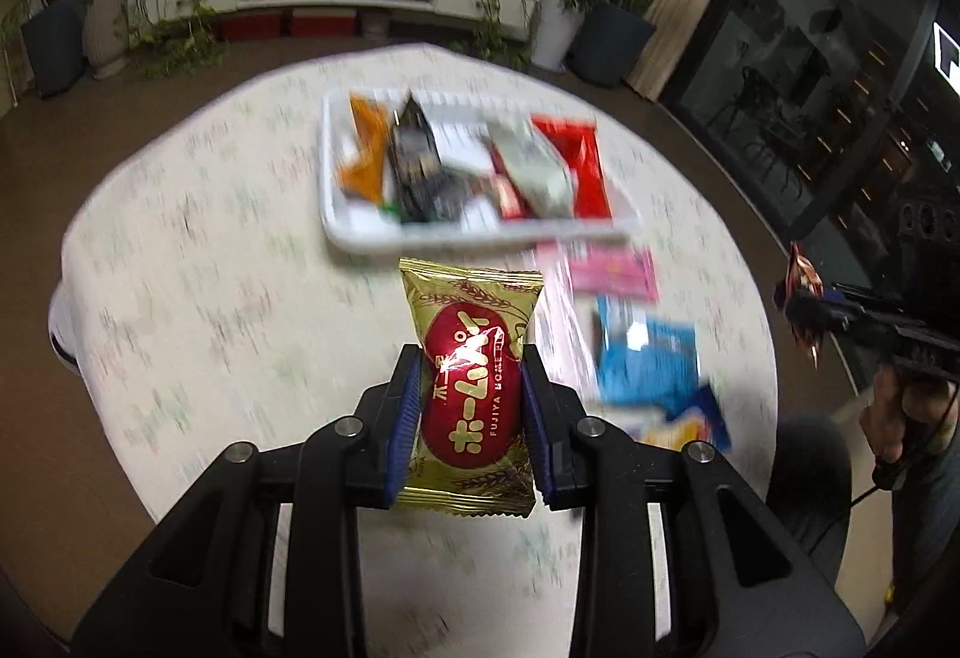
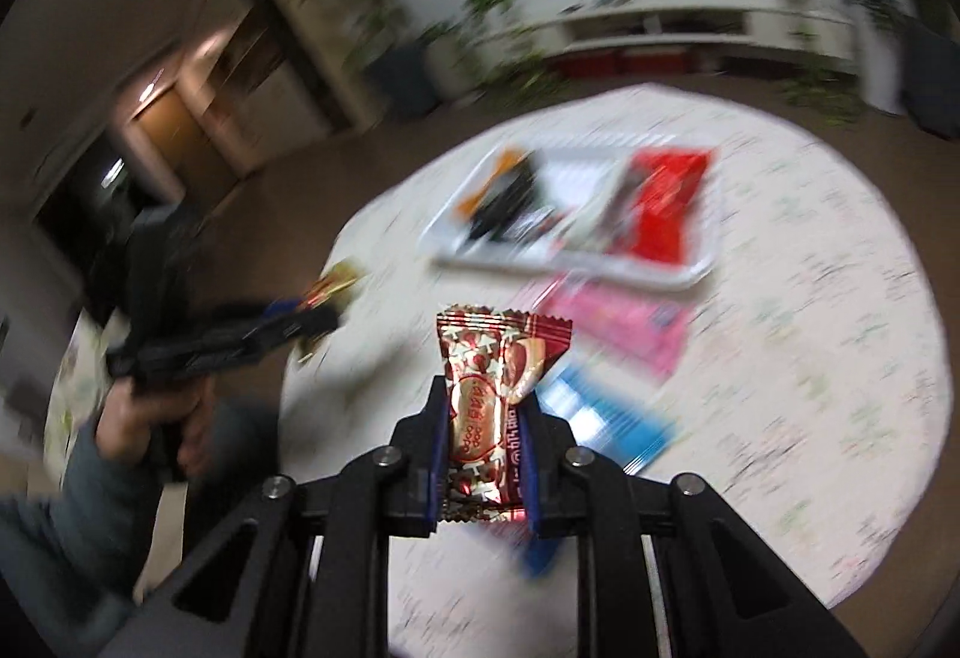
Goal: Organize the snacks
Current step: 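Lift the gold candy with the left gripper while the right gripper grasps the red-brown wafer, then carry both packets over the white tray and release them inside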
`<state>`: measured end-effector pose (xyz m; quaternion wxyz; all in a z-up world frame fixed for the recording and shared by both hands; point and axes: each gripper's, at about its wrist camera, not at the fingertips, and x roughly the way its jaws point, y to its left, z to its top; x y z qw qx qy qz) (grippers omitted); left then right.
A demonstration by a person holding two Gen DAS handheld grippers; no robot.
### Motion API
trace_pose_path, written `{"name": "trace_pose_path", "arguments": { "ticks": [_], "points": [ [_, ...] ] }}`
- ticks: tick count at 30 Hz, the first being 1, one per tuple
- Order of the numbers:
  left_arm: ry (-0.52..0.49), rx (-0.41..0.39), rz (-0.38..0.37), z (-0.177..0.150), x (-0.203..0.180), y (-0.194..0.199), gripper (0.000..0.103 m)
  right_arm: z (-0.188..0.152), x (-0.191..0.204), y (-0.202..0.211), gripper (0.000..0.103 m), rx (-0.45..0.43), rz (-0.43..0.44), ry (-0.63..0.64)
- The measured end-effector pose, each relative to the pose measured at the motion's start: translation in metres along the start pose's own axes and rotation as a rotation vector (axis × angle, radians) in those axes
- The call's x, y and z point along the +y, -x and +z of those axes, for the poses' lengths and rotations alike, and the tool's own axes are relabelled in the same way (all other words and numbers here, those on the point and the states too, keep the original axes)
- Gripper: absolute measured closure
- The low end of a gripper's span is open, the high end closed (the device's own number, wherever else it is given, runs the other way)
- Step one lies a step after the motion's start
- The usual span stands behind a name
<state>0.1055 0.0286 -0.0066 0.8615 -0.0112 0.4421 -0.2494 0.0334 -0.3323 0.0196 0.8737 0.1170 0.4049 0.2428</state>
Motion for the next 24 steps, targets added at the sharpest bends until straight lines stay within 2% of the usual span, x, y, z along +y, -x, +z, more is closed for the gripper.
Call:
{"name": "trace_pose_path", "arguments": {
  "ticks": [6,12,18,24],
  "points": [
    [-0.01,-0.056,0.023,0.077,0.006,-0.007,0.074,0.068,-0.022,-0.005,0.082,-0.111,-0.044,-0.088],
    [-0.003,-0.039,0.065,0.138,0.01,-0.06,0.074,0.129,-0.025,-0.064,0.082,-0.075,-0.041,-0.115],
    [-0.019,0.019,0.09,0.157,0.006,-0.122,0.074,0.155,-0.038,-0.127,0.082,0.024,-0.062,-0.137],
    [-0.052,0.064,0.113,0.148,0.006,-0.162,0.074,0.155,-0.05,-0.165,0.082,0.097,-0.109,-0.139]
  ]
}}
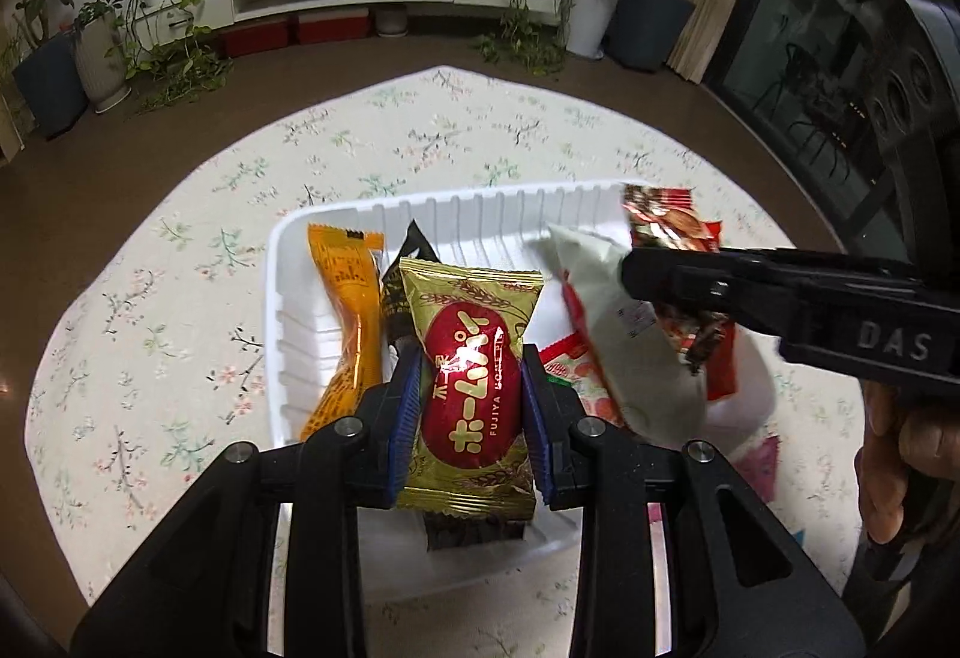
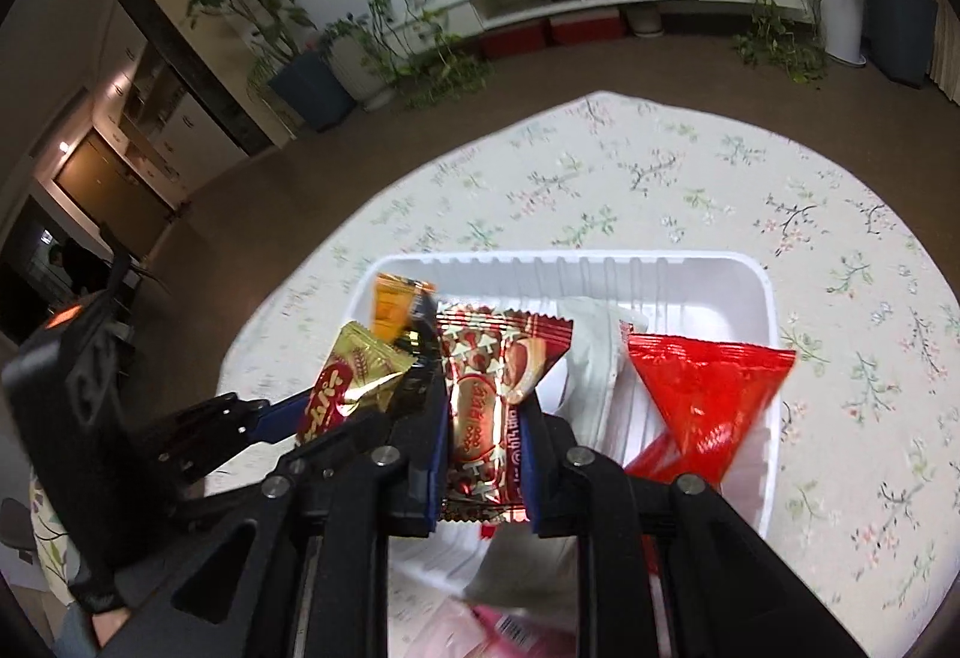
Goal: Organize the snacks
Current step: 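Carry both packets over the white tray and release them inside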
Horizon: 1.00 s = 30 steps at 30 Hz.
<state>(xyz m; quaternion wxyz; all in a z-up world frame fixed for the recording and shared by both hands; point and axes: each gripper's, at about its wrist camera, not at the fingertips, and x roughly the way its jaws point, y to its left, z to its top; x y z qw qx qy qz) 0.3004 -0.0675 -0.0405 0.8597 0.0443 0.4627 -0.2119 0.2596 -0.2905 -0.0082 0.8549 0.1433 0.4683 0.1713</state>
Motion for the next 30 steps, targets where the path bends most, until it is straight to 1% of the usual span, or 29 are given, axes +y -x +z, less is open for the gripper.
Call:
{"name": "trace_pose_path", "arguments": {
  "ticks": [6,11,16,17,18,20,22,25,27,30],
  "points": [
    [-0.033,0.001,0.029,-0.011,-0.002,-0.019,0.074,0.0,-0.004,-0.03,0.082,0.038,-0.036,0.018],
    [-0.028,0.006,0.038,-0.019,0.004,-0.032,0.074,-0.001,-0.007,-0.051,0.082,0.064,-0.072,0.037],
    [-0.039,-0.004,0.055,-0.022,0.002,-0.038,0.073,-0.006,-0.009,-0.061,0.081,0.062,-0.097,0.055],
    [-0.036,-0.01,0.054,-0.021,0.003,-0.039,0.073,-0.007,-0.009,-0.061,0.078,0.06,-0.101,0.06],
    [-0.033,-0.01,0.05,-0.022,0.002,-0.039,0.073,-0.007,-0.008,-0.06,0.078,0.058,-0.103,0.063],
    [-0.022,-0.014,0.034,-0.024,0.002,-0.037,0.068,-0.006,-0.007,-0.059,0.07,0.055,-0.099,0.064],
    [-0.022,-0.013,0.027,-0.025,-0.001,-0.033,0.051,-0.006,-0.003,-0.058,0.064,0.053,-0.09,0.069],
    [-0.025,-0.023,0.028,-0.027,0.0,-0.025,0.048,-0.005,0.003,-0.058,0.059,0.045,-0.097,0.088],
    [-0.019,-0.027,0.023,-0.028,0.0,-0.023,0.045,-0.006,0.006,-0.056,0.058,0.037,-0.104,0.097],
    [-0.022,-0.032,0.023,-0.031,-0.004,-0.013,0.044,-0.007,0.007,-0.046,0.055,0.015,-0.11,0.103]
  ]
}}
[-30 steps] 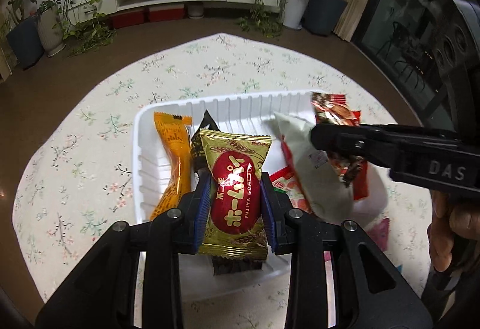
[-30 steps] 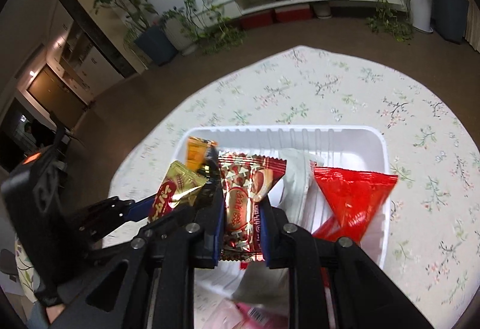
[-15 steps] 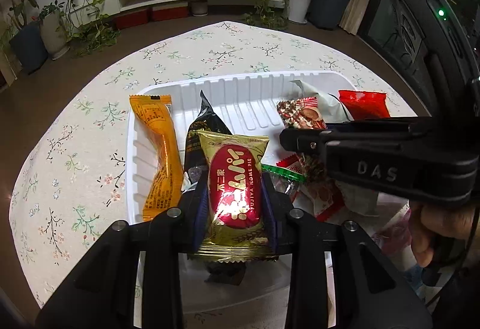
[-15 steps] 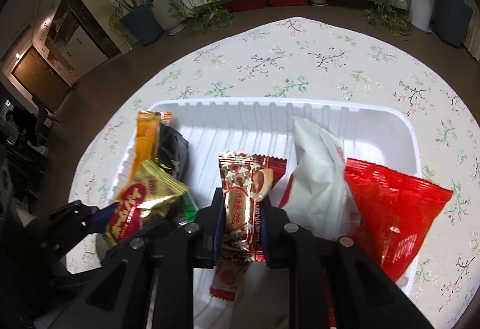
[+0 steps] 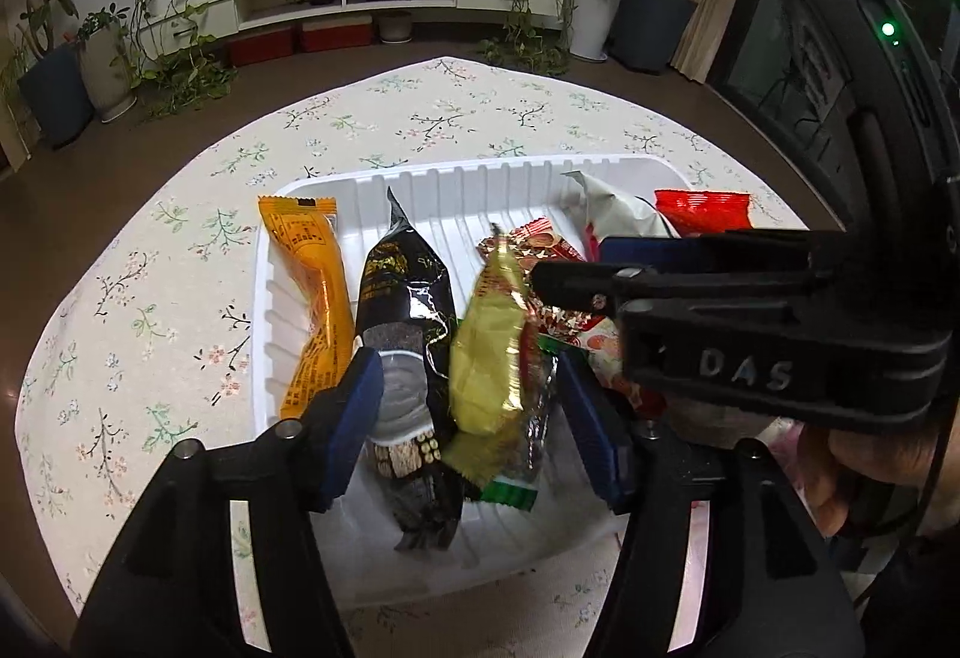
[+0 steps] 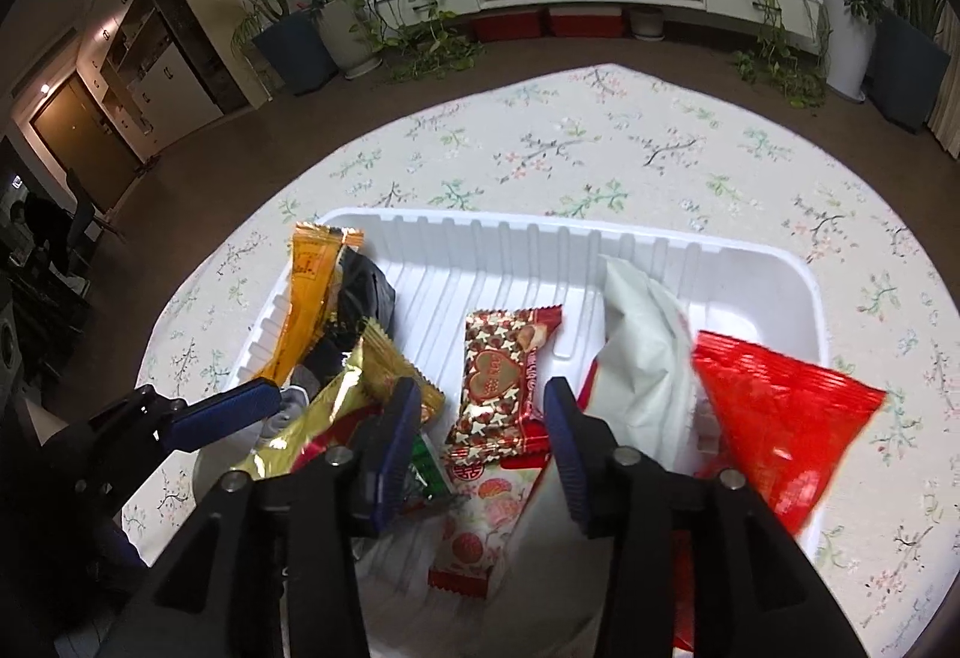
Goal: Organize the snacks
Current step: 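Carry both packets over the white tray and release them inside, then withdraw both grippers and move the left gripper to the blue Tipo cake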
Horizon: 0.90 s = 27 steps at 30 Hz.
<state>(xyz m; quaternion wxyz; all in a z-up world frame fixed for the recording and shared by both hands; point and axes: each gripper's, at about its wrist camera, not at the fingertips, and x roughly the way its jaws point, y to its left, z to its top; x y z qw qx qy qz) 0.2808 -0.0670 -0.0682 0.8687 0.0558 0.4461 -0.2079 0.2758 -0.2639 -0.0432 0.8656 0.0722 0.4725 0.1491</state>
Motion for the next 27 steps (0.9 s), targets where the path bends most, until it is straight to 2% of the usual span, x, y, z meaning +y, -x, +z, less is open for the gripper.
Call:
{"name": "trace_pose_path", "arguments": {
  "ticks": [3,6,8,10,14,18,21,24,27],
  "points": [
    [0.003,-0.018,-0.011,-0.004,-0.001,0.017,0.035,-0.001,-0.002,0.021,0.047,-0.037,-0.009,0.012],
    [-0.002,-0.043,-0.013,-0.013,-0.003,0.039,0.023,-0.005,-0.004,0.052,0.033,-0.082,0.0,0.026],
    [-0.01,-0.049,-0.028,-0.021,-0.008,0.053,0.012,-0.013,-0.005,0.077,0.021,-0.106,0.043,0.041],
    [-0.026,-0.053,-0.062,-0.033,-0.011,0.067,0.003,-0.028,-0.004,0.1,0.016,-0.12,0.111,0.075],
    [-0.081,-0.036,-0.148,-0.07,-0.02,0.096,0.0,-0.081,0.002,0.138,0.015,-0.102,0.199,0.212],
    [-0.12,-0.055,-0.192,-0.109,-0.032,0.124,0.0,-0.147,0.013,0.157,0.015,-0.056,0.216,0.359],
    [-0.268,-0.032,-0.252,-0.133,-0.068,0.135,0.0,-0.182,0.006,0.164,0.015,-0.041,0.181,0.373],
    [-0.457,0.036,-0.29,-0.15,-0.112,0.134,0.0,-0.2,-0.018,0.17,0.015,-0.026,0.174,0.263],
    [-0.571,0.068,-0.297,-0.161,-0.143,0.131,0.0,-0.212,-0.033,0.183,0.015,-0.058,0.174,0.197]
  ]
}}
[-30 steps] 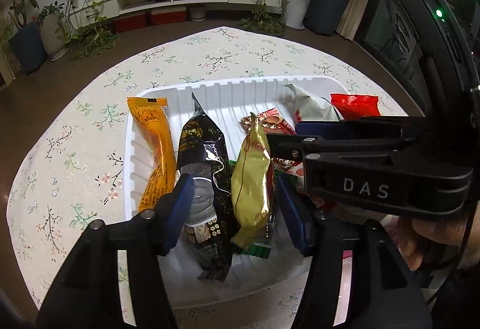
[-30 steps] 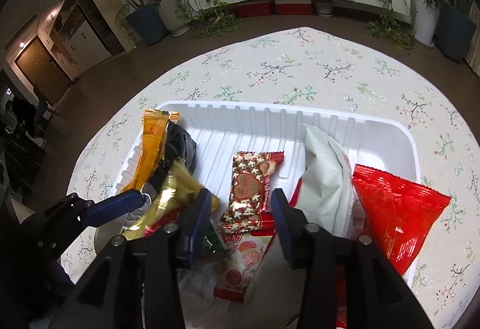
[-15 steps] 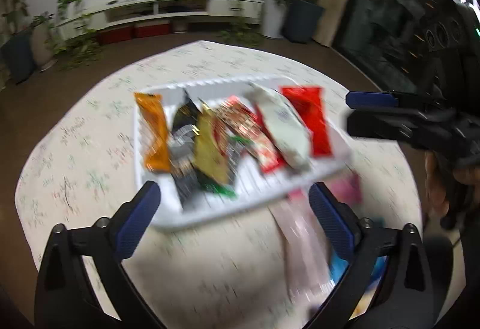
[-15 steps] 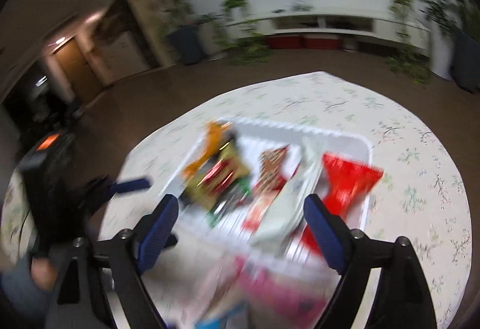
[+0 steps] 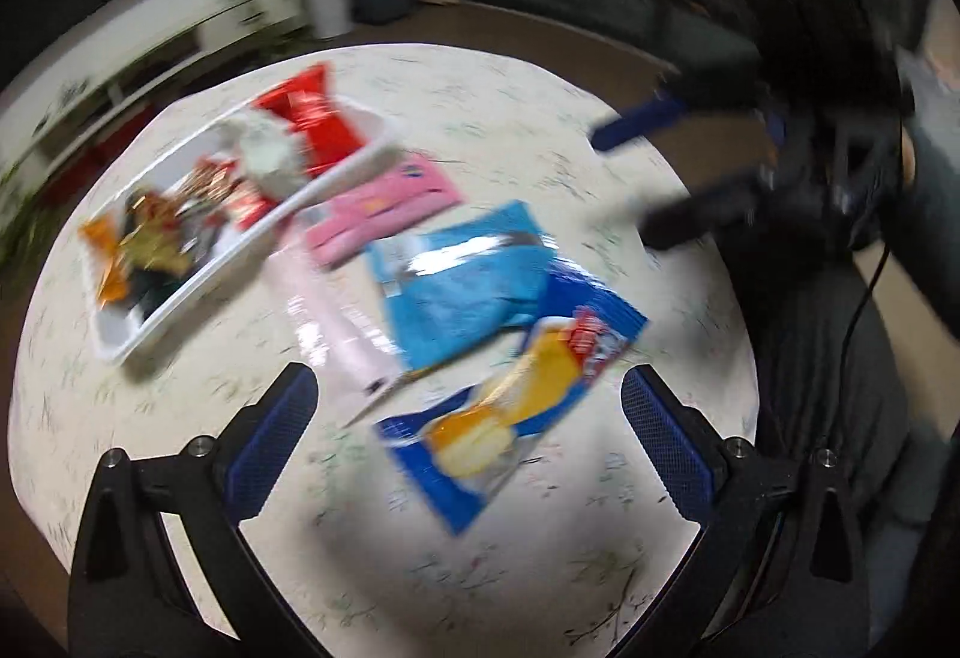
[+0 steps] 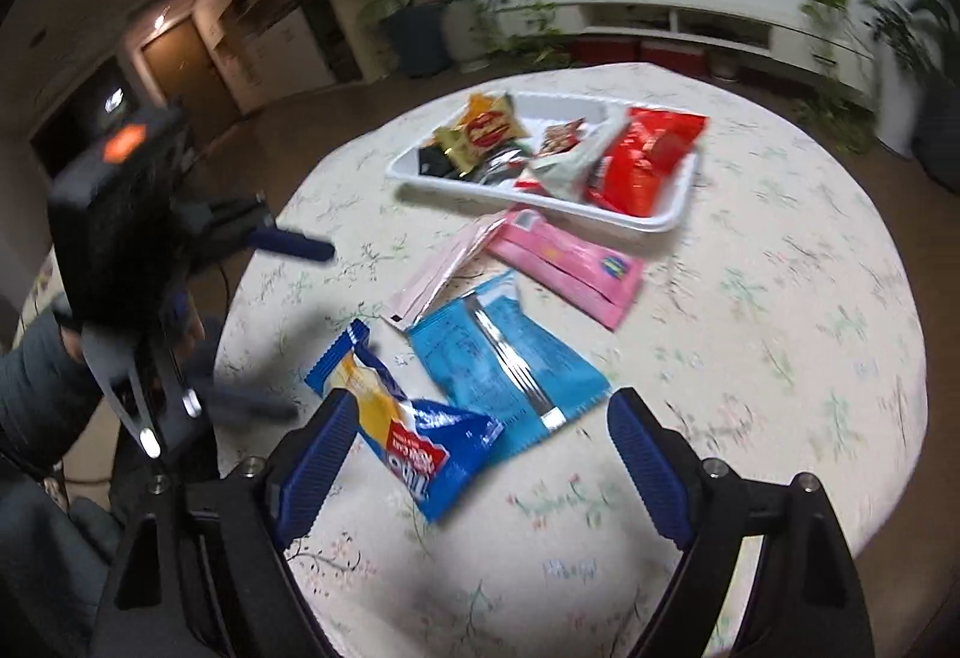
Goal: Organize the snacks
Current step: 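Withdraw both grippers and move the left gripper to the blue Tipo cake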
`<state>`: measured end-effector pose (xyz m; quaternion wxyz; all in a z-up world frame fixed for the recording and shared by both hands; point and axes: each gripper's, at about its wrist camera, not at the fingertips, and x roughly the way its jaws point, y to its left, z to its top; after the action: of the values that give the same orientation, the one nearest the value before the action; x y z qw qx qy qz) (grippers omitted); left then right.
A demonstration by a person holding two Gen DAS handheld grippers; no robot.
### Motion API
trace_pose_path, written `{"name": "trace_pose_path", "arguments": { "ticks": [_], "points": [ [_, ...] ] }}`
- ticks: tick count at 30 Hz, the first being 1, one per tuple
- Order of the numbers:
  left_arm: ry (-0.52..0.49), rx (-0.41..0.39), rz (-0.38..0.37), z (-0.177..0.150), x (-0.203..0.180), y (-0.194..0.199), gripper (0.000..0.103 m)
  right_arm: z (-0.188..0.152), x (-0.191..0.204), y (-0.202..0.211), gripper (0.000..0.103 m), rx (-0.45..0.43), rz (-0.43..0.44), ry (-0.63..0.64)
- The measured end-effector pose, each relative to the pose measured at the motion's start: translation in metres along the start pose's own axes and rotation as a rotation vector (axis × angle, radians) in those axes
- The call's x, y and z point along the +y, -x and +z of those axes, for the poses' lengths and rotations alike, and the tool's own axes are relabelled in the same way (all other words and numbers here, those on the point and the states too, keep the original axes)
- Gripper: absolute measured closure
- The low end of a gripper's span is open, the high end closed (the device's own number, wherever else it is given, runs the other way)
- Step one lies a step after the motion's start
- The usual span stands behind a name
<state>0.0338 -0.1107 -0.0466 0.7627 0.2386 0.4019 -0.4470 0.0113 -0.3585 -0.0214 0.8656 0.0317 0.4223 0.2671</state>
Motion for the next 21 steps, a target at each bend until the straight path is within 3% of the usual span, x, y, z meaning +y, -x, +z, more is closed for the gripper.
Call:
{"name": "trace_pose_path", "arguments": {
  "ticks": [6,8,10,12,21],
  "points": [
    [-0.125,0.072,-0.04,0.012,-0.019,-0.018,0.002,-0.012,0.003,0.016,0.015,-0.002,-0.006,0.032],
    [-0.145,0.114,-0.047,0.016,-0.019,-0.025,0.01,-0.016,0.001,0.018,0.015,-0.007,-0.007,0.025],
    [-0.163,0.16,-0.058,0.019,-0.017,-0.035,0.027,-0.02,-0.003,0.021,0.015,-0.015,-0.006,0.012],
    [-0.182,0.211,-0.072,0.02,-0.018,-0.048,0.037,-0.024,-0.007,0.021,0.015,-0.019,-0.007,0.0],
    [-0.228,0.308,-0.066,0.012,-0.024,-0.075,0.038,-0.032,-0.016,0.023,0.015,-0.024,-0.008,-0.024]
  ]
}}
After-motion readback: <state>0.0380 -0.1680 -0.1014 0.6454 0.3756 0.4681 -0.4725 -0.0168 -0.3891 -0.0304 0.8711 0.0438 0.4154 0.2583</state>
